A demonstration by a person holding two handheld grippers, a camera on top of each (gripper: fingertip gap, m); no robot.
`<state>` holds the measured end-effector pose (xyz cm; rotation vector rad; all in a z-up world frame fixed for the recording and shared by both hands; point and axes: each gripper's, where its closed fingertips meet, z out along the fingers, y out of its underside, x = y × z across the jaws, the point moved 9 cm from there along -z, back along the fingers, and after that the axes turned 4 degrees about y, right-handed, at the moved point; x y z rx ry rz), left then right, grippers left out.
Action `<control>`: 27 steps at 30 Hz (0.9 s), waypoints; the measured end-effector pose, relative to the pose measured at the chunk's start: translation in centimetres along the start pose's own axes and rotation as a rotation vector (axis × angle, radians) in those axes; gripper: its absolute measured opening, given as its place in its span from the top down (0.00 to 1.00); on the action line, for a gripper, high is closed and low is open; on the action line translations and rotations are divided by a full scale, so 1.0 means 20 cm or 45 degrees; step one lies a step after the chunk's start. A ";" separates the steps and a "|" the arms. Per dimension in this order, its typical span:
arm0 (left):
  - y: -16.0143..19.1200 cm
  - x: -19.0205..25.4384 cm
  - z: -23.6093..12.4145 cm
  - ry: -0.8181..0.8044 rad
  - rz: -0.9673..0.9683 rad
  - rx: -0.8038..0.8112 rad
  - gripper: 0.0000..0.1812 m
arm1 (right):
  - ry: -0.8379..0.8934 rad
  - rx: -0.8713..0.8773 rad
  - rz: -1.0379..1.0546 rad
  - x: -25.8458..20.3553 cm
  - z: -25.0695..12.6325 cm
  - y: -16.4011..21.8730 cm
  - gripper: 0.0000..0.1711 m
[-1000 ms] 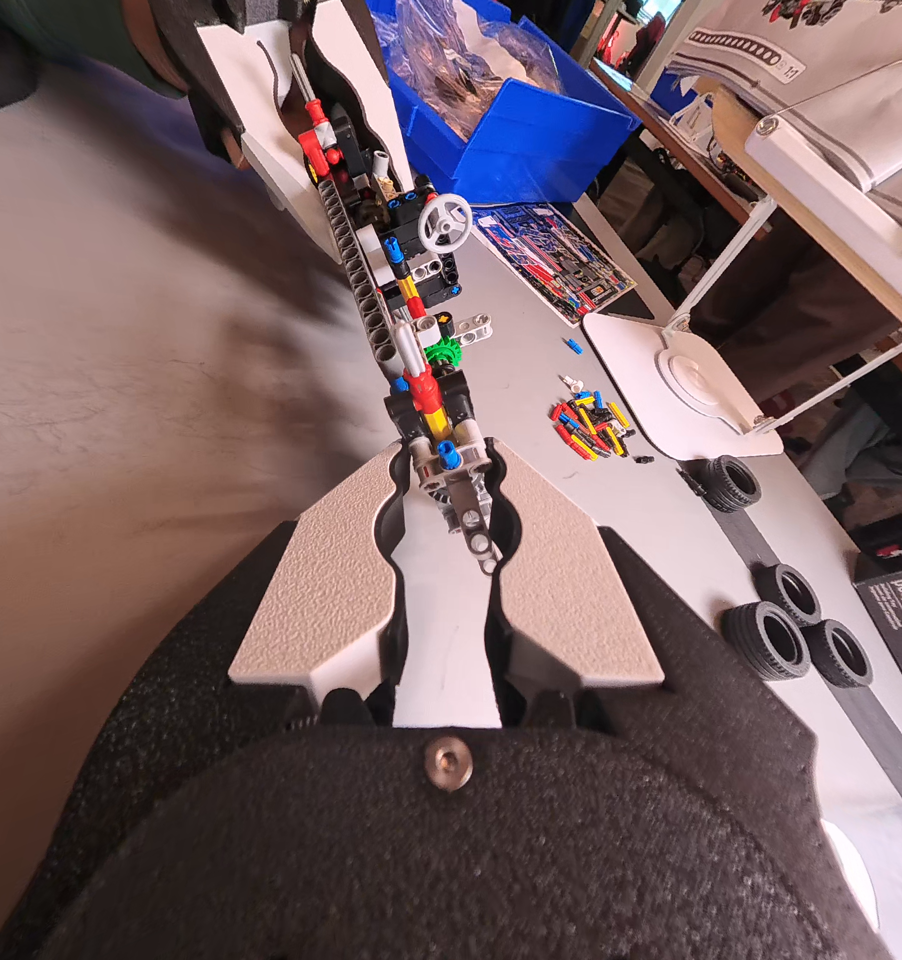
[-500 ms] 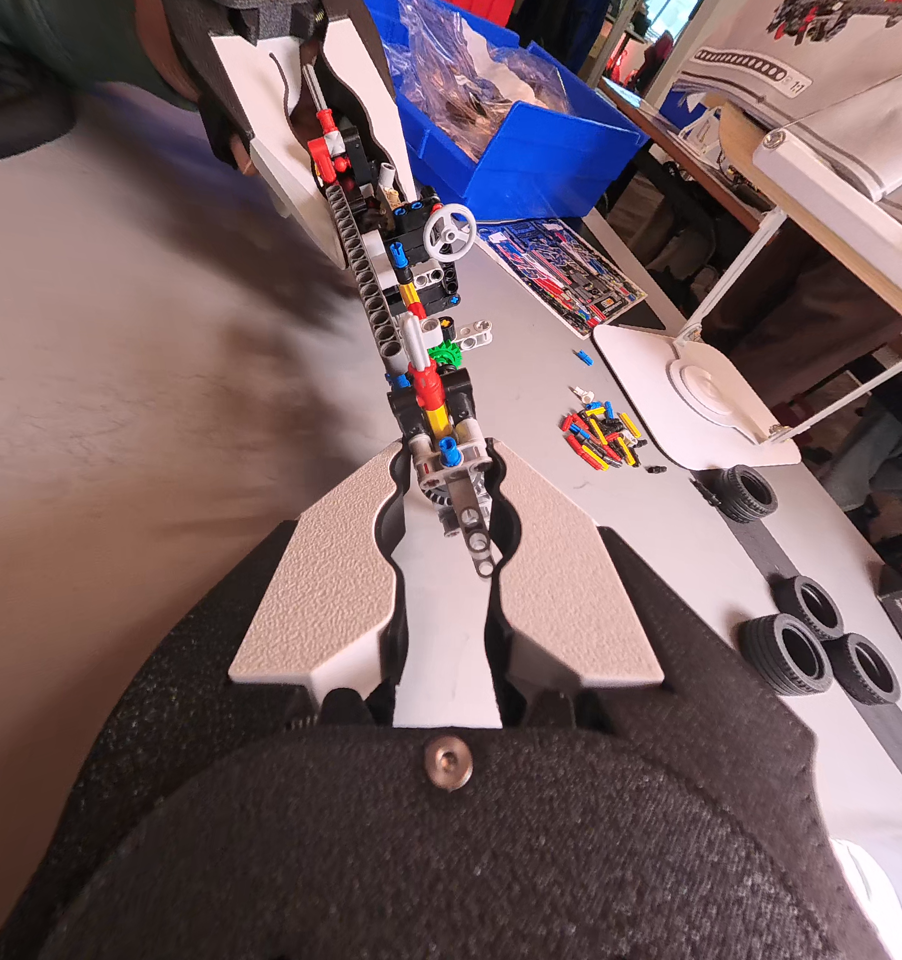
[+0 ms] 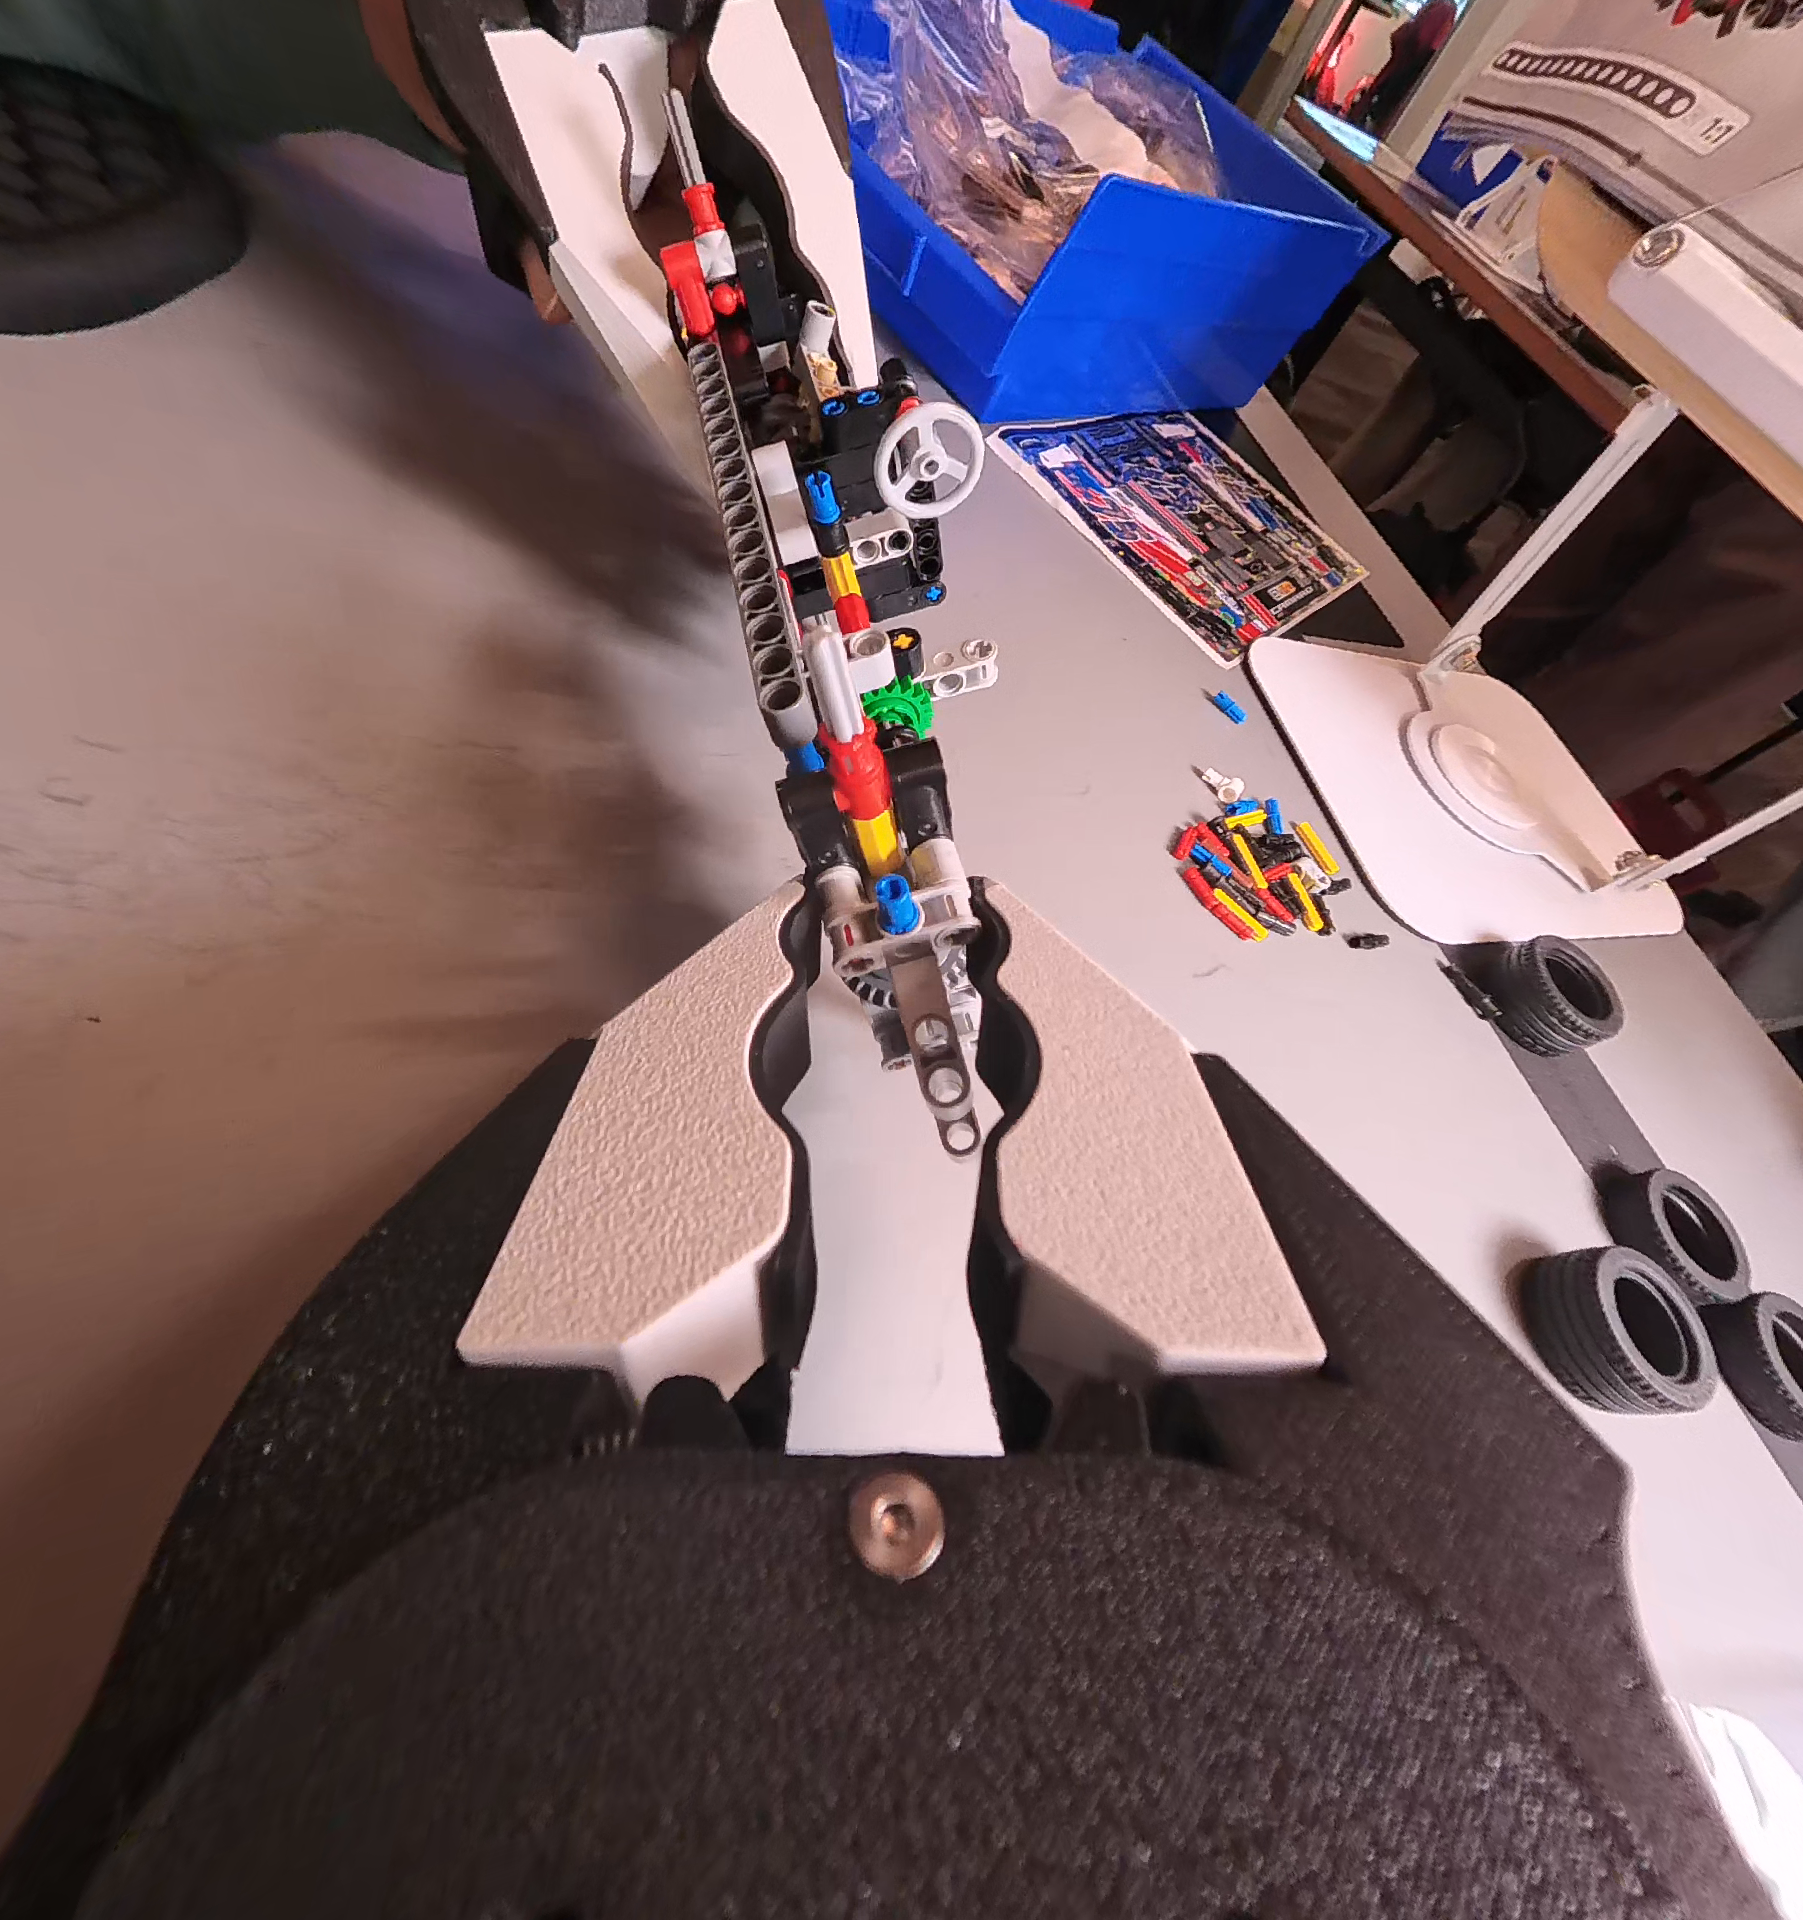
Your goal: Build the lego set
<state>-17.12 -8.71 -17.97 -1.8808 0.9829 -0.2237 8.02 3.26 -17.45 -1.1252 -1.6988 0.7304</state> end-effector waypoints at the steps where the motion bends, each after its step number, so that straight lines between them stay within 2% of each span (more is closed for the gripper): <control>1: 0.00 0.00 0.00 0.001 0.001 -0.003 0.77 | -0.001 -0.003 -0.001 0.00 0.00 0.00 0.86; 13: 0.00 -0.01 -0.02 0.031 0.041 -0.036 0.77 | -0.021 -0.074 -0.006 -0.02 0.00 -0.03 0.86; 27: -0.02 0.01 -0.03 0.045 0.043 -0.014 0.78 | -0.069 -0.018 0.048 -0.01 -0.01 -0.02 0.86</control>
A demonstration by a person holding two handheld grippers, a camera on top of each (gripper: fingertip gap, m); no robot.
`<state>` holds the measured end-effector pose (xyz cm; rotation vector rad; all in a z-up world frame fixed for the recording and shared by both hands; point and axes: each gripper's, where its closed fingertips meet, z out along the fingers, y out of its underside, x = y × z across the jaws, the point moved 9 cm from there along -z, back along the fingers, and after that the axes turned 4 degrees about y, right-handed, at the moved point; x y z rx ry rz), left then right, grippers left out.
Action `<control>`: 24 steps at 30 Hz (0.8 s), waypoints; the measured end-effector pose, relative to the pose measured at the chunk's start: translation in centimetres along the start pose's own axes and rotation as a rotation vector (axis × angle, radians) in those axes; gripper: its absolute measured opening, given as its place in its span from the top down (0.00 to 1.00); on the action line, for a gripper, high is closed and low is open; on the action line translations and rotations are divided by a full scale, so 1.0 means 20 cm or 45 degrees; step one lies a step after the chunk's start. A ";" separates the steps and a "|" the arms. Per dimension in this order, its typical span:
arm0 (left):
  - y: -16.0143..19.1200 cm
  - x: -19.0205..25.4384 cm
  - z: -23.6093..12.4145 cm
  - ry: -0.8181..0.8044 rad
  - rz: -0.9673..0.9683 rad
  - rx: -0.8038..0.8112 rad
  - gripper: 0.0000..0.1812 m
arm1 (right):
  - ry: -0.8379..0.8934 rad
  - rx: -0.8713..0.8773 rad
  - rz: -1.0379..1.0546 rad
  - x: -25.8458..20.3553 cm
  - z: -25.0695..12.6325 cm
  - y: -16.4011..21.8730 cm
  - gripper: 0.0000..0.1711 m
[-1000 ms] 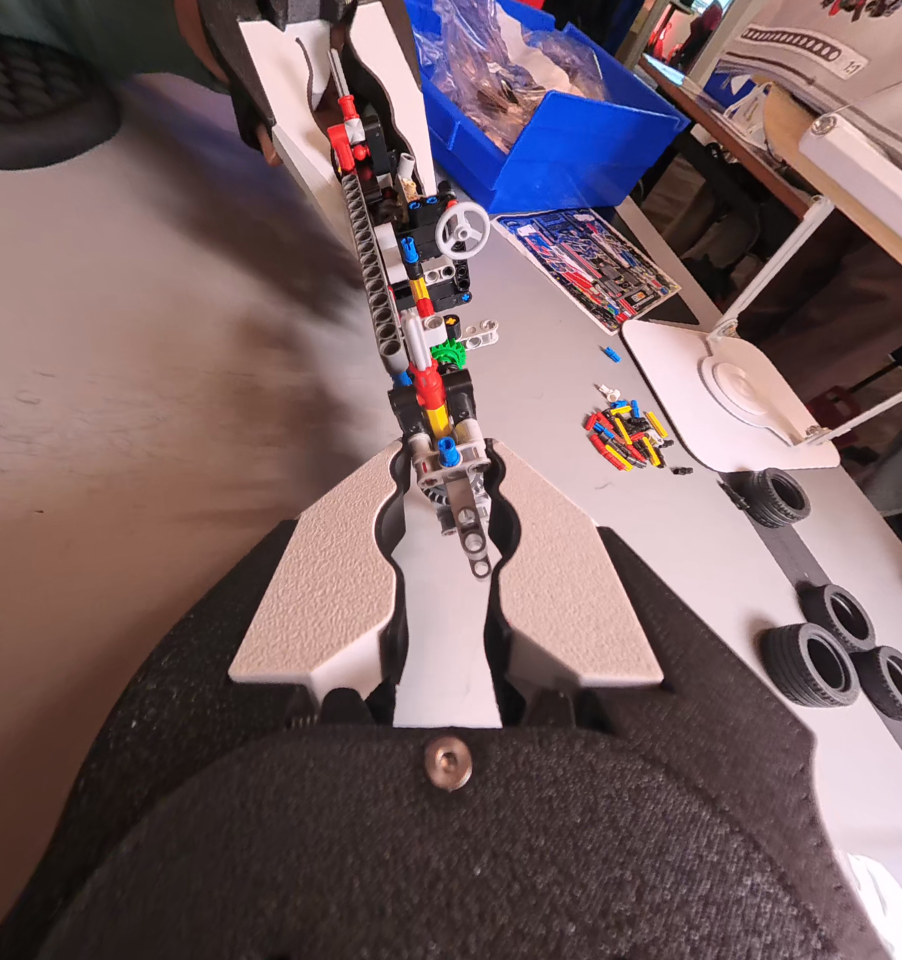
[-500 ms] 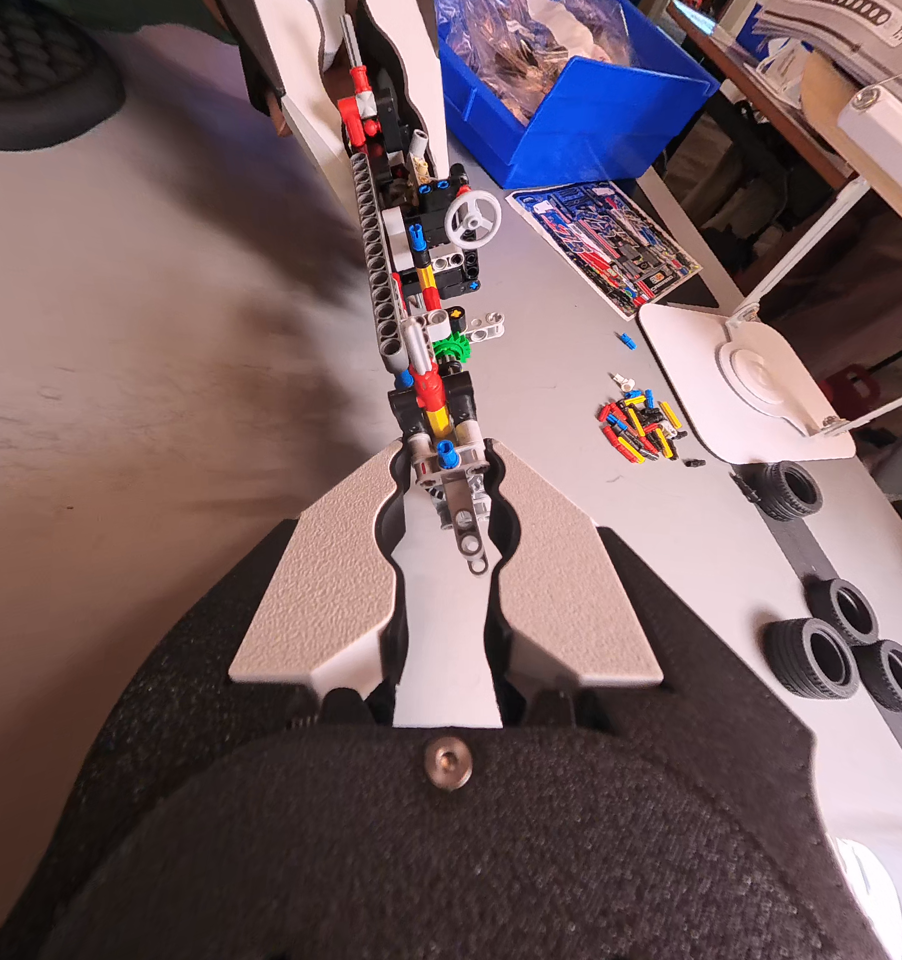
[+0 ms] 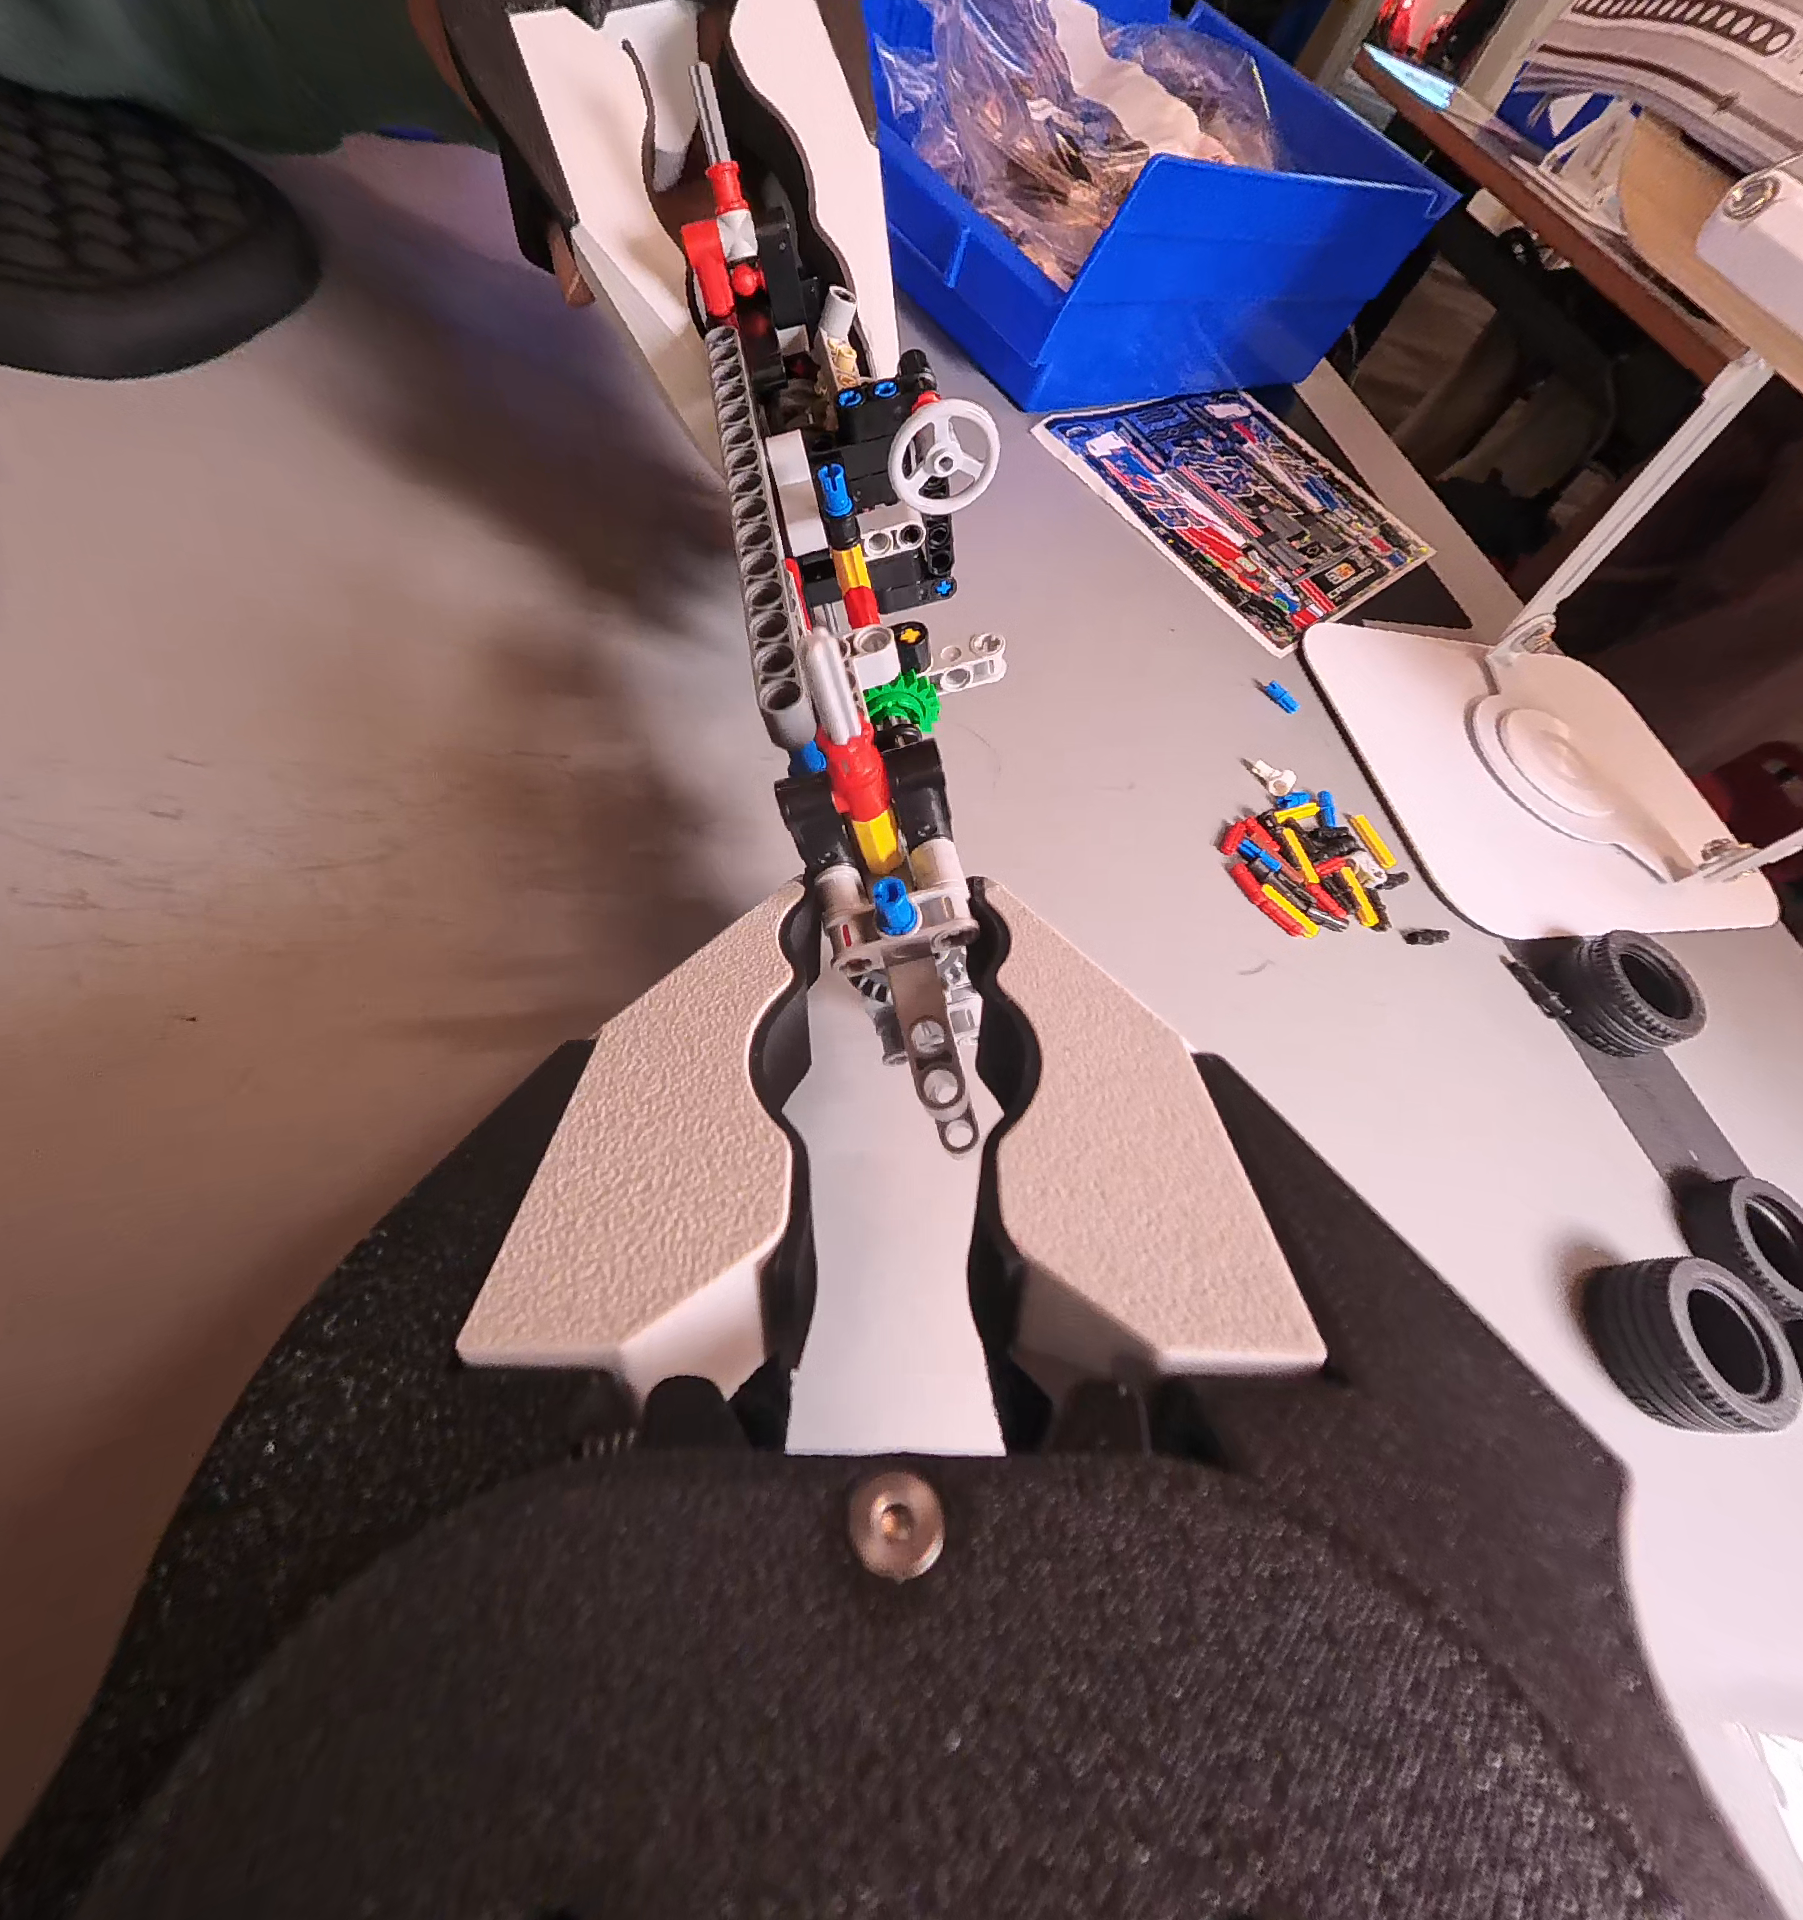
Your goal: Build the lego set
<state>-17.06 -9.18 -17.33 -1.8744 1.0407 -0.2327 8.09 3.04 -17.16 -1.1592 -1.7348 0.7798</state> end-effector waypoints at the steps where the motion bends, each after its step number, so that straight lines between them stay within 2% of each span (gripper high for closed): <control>1: 0.00 0.00 0.00 0.001 -0.001 0.003 0.78 | -0.004 0.005 0.006 0.00 0.00 0.00 0.86; 16: -0.04 0.03 -0.03 0.074 -0.030 0.091 0.78 | -0.146 0.090 0.199 0.03 -0.03 0.02 0.86; 24: -0.05 0.04 -0.04 0.204 -0.143 0.177 0.80 | -0.300 0.125 0.419 0.07 -0.03 0.04 0.86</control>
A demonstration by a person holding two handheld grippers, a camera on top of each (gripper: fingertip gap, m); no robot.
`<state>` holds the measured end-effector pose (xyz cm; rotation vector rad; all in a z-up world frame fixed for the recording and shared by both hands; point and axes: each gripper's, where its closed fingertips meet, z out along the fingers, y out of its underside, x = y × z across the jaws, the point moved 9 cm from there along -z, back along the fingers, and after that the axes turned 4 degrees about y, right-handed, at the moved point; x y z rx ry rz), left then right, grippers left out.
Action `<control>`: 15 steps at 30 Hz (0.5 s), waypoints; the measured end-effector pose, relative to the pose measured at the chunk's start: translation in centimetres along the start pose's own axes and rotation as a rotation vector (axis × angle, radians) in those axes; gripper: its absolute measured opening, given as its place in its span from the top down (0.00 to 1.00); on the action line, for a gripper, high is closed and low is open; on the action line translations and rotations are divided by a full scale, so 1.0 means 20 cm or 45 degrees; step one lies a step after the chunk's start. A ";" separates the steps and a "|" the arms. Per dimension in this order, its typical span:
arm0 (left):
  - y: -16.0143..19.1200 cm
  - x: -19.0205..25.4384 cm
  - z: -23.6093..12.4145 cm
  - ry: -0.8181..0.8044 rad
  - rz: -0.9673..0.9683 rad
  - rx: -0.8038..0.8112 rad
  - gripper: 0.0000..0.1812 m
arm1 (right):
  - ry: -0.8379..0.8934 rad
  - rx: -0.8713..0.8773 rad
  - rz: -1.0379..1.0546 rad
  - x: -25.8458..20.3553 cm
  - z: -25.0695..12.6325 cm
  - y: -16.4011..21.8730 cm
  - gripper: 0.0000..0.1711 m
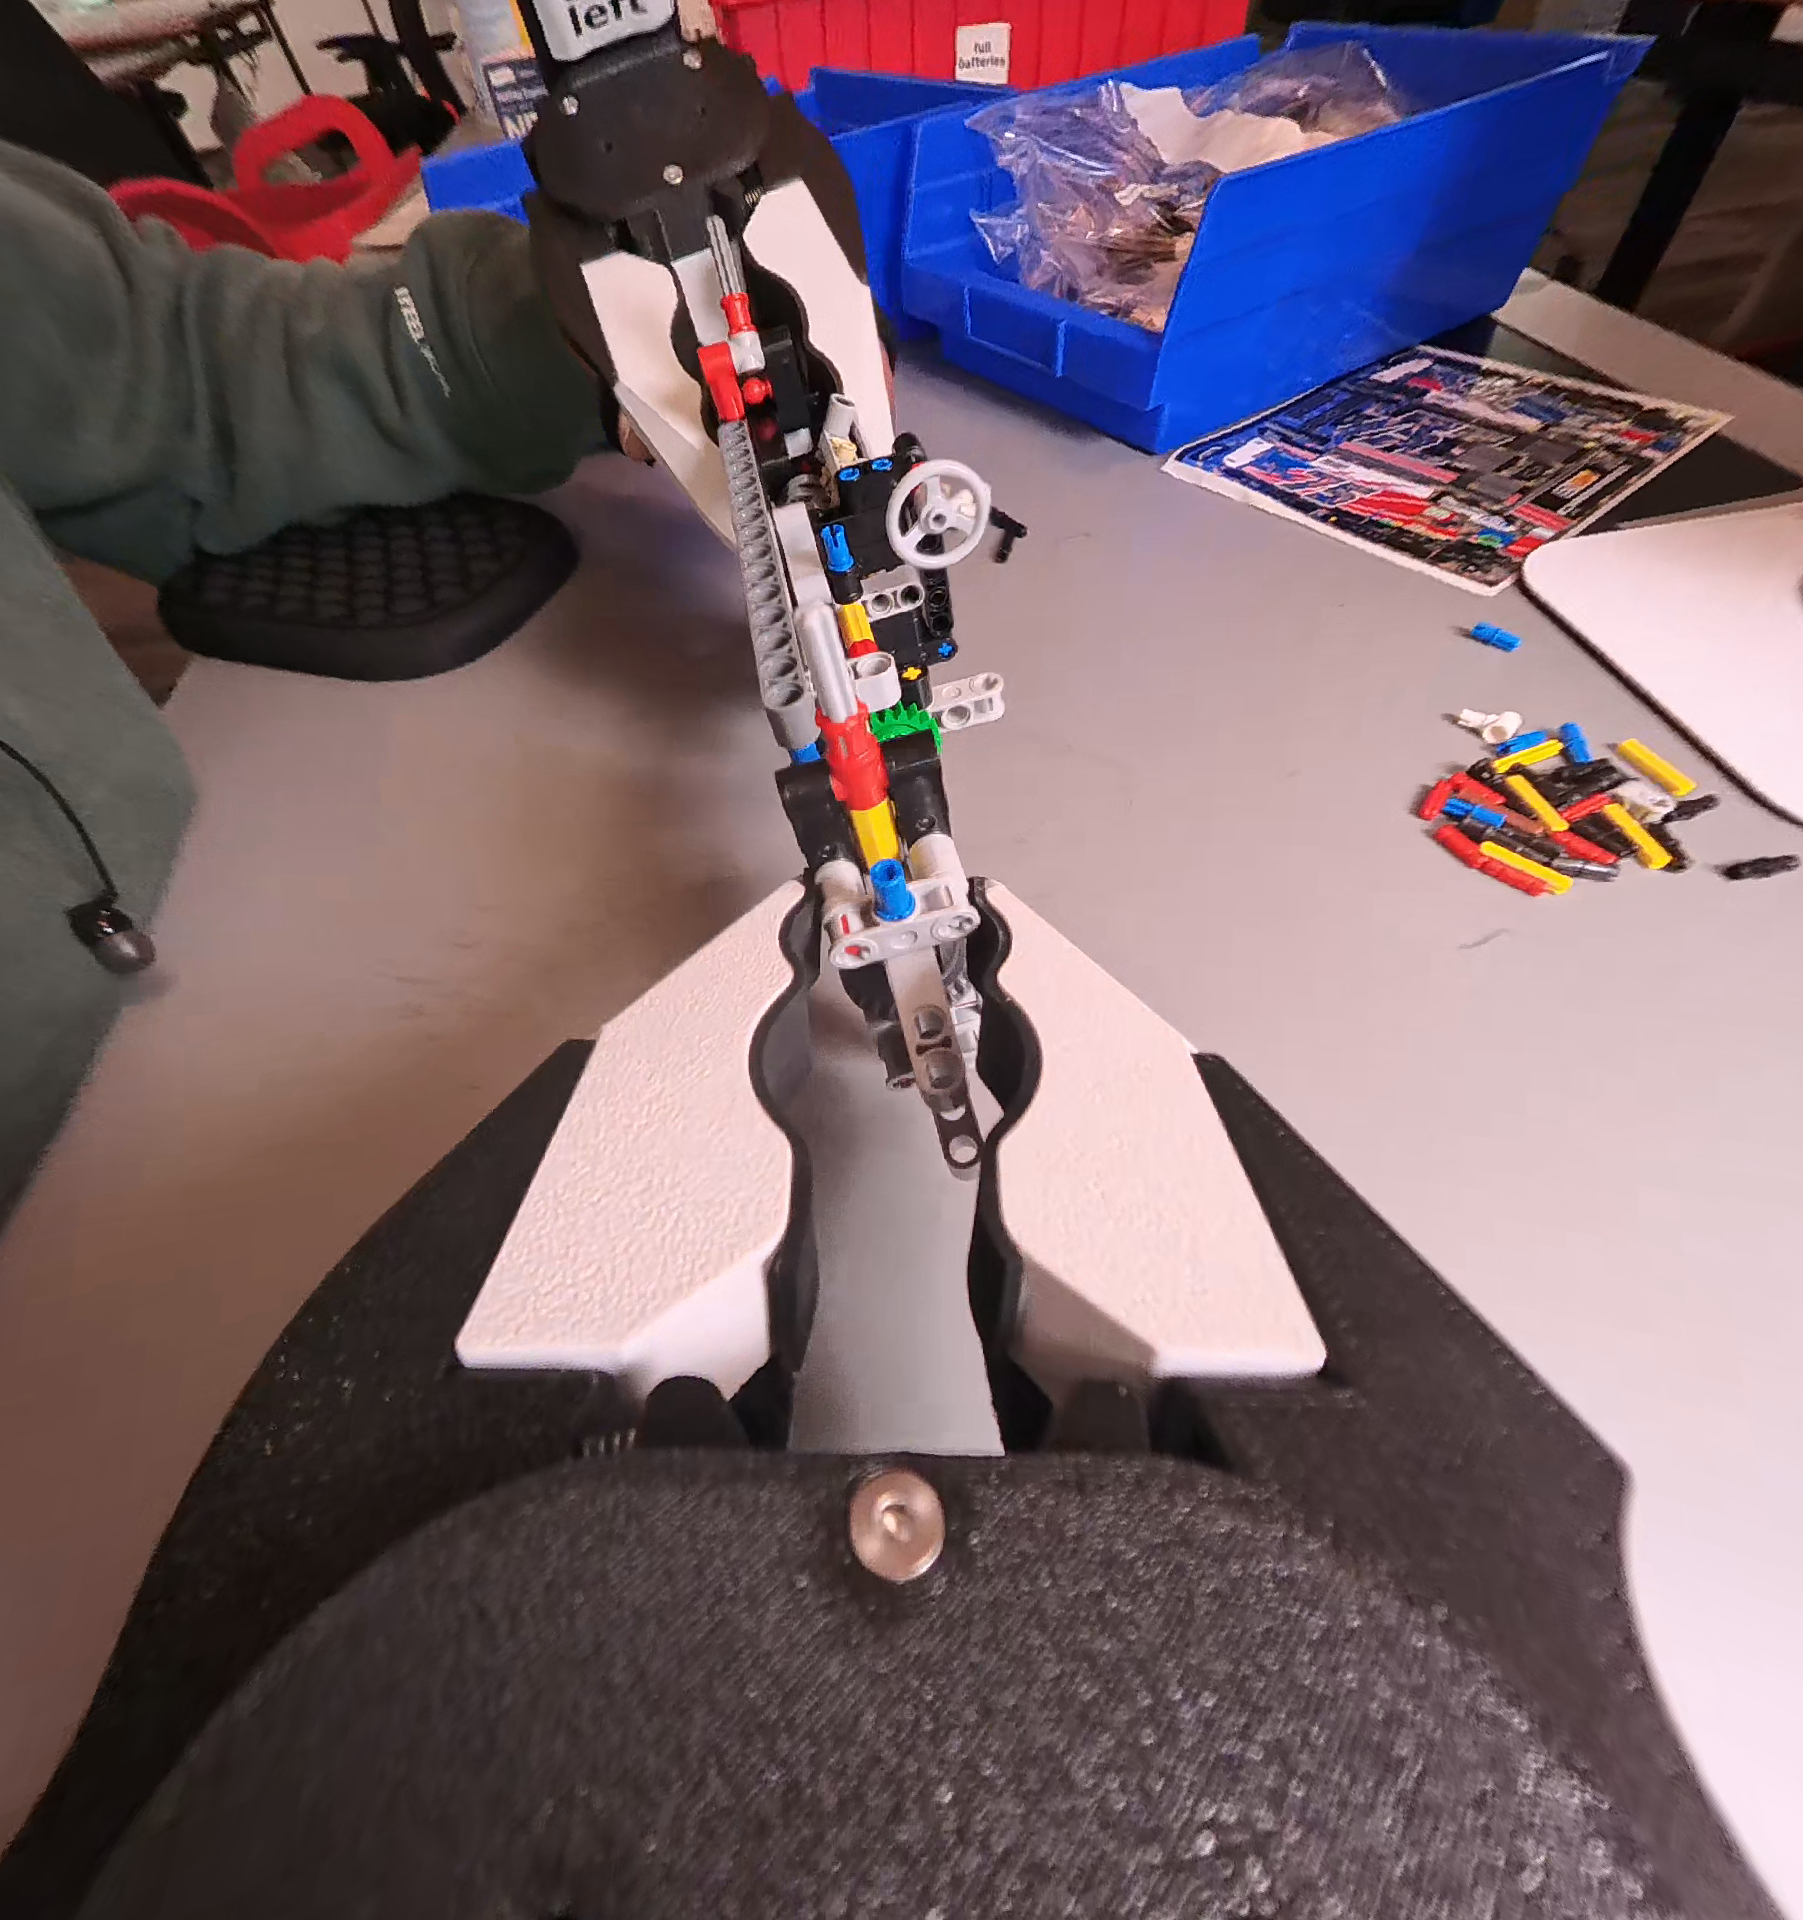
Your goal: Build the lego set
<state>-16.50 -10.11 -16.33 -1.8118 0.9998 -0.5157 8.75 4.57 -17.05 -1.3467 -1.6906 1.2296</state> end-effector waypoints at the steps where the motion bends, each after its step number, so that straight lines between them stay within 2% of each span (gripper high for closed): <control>1: 0.00 0.00 0.00 0.010 -0.009 0.008 0.80 | -0.011 0.000 0.017 0.00 0.00 0.00 0.86; 13: 0.03 0.00 -0.01 0.003 -0.022 0.047 0.79 | -0.020 0.026 0.034 0.01 -0.01 0.01 0.86; 15: 0.04 -0.01 -0.02 0.005 -0.025 0.043 0.75 | -0.017 0.023 0.026 0.01 -0.01 0.01 0.85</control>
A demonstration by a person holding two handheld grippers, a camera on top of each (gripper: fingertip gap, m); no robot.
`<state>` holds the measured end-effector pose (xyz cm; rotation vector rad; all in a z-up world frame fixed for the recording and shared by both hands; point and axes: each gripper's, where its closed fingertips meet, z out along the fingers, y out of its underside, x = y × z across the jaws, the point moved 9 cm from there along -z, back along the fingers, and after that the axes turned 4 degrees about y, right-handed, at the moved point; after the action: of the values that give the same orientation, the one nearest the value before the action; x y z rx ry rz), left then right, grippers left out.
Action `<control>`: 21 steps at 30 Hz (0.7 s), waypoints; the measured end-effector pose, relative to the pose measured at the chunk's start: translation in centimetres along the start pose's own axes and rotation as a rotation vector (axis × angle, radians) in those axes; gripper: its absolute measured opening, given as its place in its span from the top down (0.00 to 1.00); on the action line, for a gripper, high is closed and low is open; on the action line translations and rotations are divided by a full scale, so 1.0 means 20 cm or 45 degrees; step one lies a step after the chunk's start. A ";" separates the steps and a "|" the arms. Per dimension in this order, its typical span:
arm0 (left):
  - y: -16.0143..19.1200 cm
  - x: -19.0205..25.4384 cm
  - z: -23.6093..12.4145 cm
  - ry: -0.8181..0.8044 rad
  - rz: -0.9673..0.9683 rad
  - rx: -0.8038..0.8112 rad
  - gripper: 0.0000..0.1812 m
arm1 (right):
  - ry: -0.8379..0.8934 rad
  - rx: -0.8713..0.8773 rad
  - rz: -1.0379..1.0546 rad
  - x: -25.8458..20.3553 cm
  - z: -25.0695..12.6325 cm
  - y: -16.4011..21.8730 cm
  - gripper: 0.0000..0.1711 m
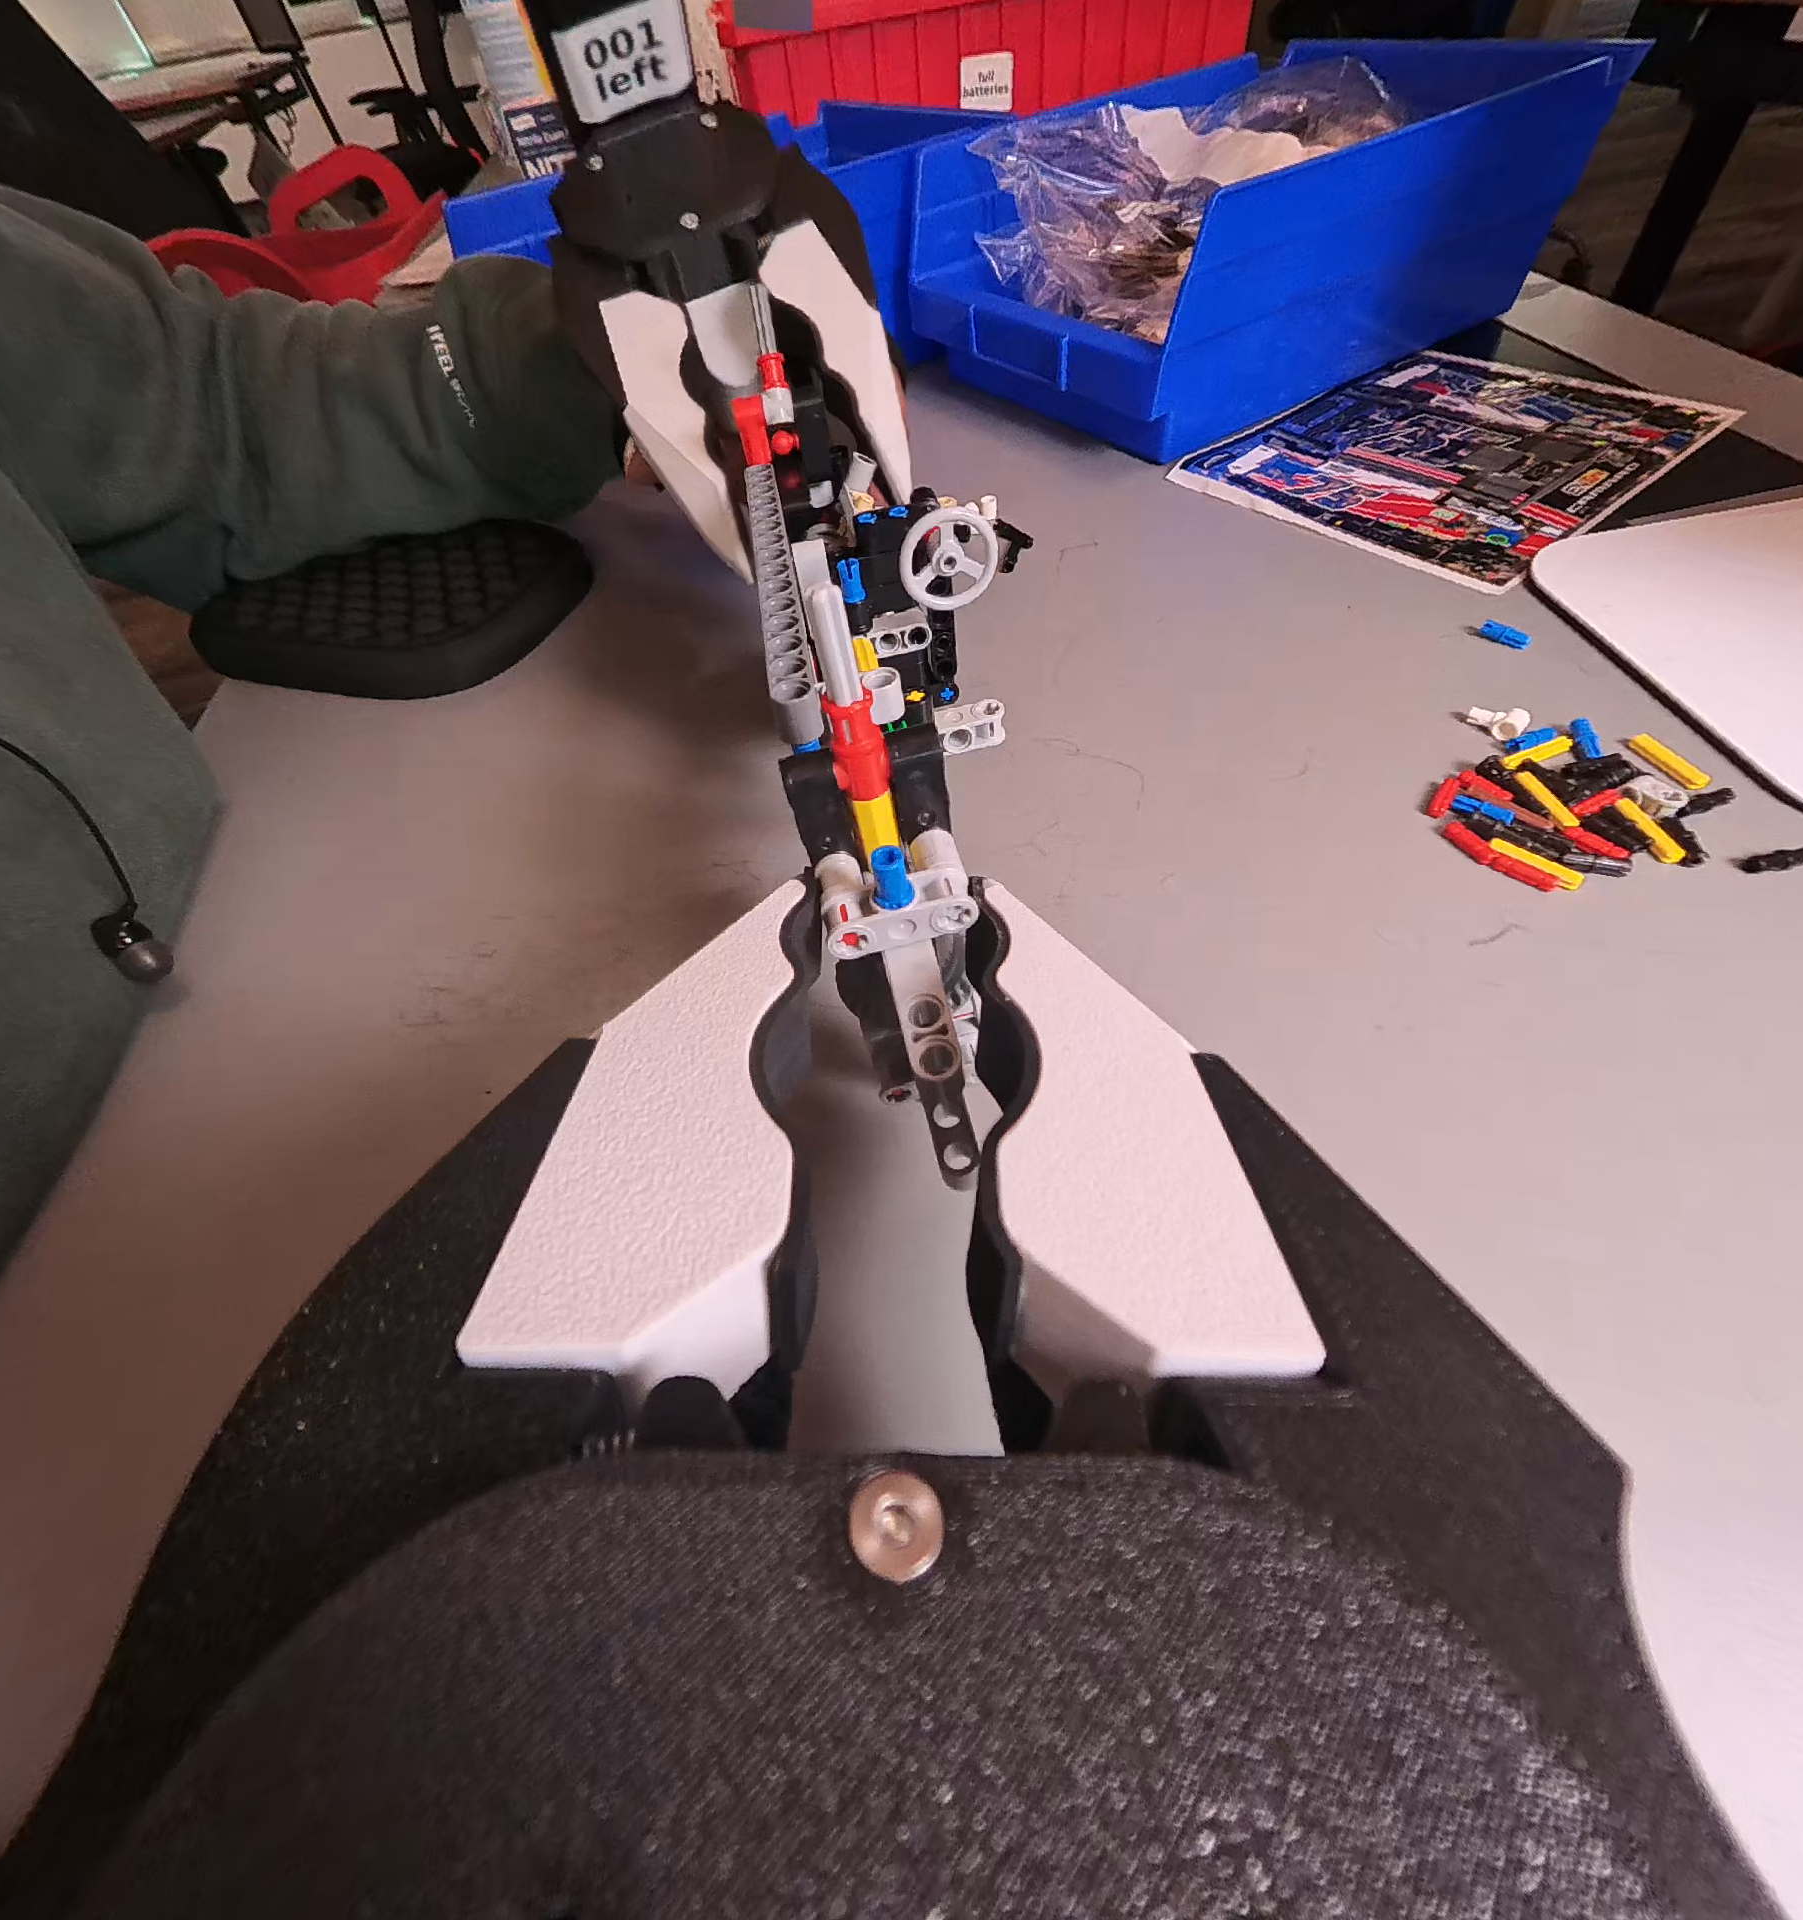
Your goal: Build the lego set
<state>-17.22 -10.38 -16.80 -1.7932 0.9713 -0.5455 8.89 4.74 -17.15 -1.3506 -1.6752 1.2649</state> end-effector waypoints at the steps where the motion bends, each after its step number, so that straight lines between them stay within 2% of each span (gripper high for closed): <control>1: 0.01 0.00 0.00 0.013 -0.011 -0.005 0.73 | -0.002 0.000 -0.003 0.00 0.00 0.00 0.85; 6: 0.07 -0.03 0.01 0.071 -0.111 -0.003 0.67 | -0.001 -0.001 -0.029 -0.01 0.00 0.00 0.85; 8: 0.07 -0.01 0.03 0.110 -0.117 -0.011 0.70 | 0.000 -0.002 -0.036 -0.01 0.00 0.00 0.85; 10: 0.08 0.00 0.05 0.104 -0.080 -0.034 0.79 | 0.001 -0.001 -0.038 -0.01 0.00 0.00 0.86; 21: 0.06 -0.01 0.04 0.013 0.026 0.008 0.80 | 0.040 -0.032 -0.119 -0.01 -0.01 -0.01 0.86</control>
<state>-17.09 -10.05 -18.20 -1.7741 0.9932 -0.5452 9.04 4.52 -16.95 -1.2847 -1.7176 1.1671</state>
